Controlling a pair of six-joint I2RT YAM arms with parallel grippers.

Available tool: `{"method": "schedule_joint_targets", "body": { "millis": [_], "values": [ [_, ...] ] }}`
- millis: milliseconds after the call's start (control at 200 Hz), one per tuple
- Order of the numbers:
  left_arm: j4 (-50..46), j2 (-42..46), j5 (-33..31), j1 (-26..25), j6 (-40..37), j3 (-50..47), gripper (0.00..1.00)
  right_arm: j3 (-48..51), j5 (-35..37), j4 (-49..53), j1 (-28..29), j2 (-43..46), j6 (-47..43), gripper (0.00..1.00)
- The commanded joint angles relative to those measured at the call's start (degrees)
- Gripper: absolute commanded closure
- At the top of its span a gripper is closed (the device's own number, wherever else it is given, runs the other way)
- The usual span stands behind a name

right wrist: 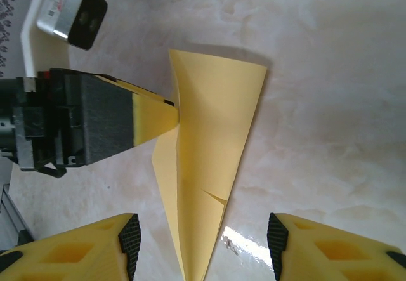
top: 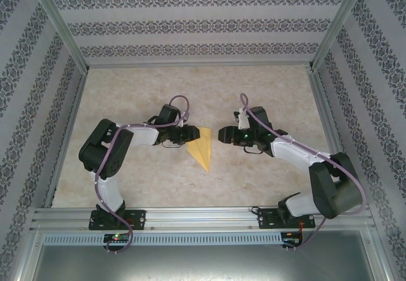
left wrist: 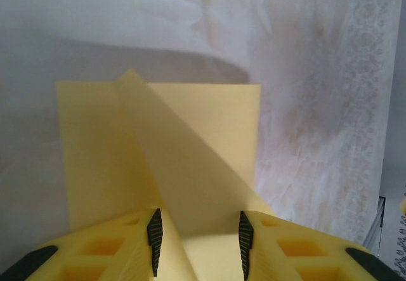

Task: Fold a paper plane with a square sheet of paper (fold left side to right side)
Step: Turn over the paper at the center of the table.

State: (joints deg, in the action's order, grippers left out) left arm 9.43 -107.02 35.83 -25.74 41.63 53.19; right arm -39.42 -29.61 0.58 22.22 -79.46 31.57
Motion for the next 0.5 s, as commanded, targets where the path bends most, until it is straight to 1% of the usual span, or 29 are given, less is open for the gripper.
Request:
{"method": "schedule_joint_targets", "body": {
  "millis": [0, 140, 200, 260, 400, 465, 495],
  "values": [
    [2.6, -1.6, 1.2, -1.2, 0.7, 2.9, 0.6, 1.7, -0.6, -0.5, -1.1, 2.0, 0.0, 0.43],
    [3.3, -3.6, 2.7, -1.5, 0.6, 5.3, 0.64, 2.7, -1.4, -0.2, -2.0, 2.7, 0.0, 0.42],
    [3.2, -4.0, 3.1, -1.5, 0.5, 6.6, 0.64, 3.4, -2.3, -0.7, -2.5, 3.1, 0.3, 0.4],
    [3.1, -4.2, 3.5, -1.6, 0.3, 7.8, 0.67, 4.3, -3.8, -1.7, -3.3, 3.6, 1.2, 0.37],
    [4.1, -3.5, 4.5, -1.6, 0.0, 9.3, 0.81, 6.6, -8.5, -5.1, -5.2, 4.2, 4.0, 0.26],
    [4.1, -2.3, 4.5, -1.6, -0.4, 9.5, 0.87, 7.7, -11.1, -7.2, -6.2, 4.5, 5.6, 0.17],
    [4.0, -1.5, 4.5, -1.6, -0.5, 9.7, 0.89, 8.3, -12.4, -8.6, -6.8, 4.6, 6.6, 0.11]
  ]
}}
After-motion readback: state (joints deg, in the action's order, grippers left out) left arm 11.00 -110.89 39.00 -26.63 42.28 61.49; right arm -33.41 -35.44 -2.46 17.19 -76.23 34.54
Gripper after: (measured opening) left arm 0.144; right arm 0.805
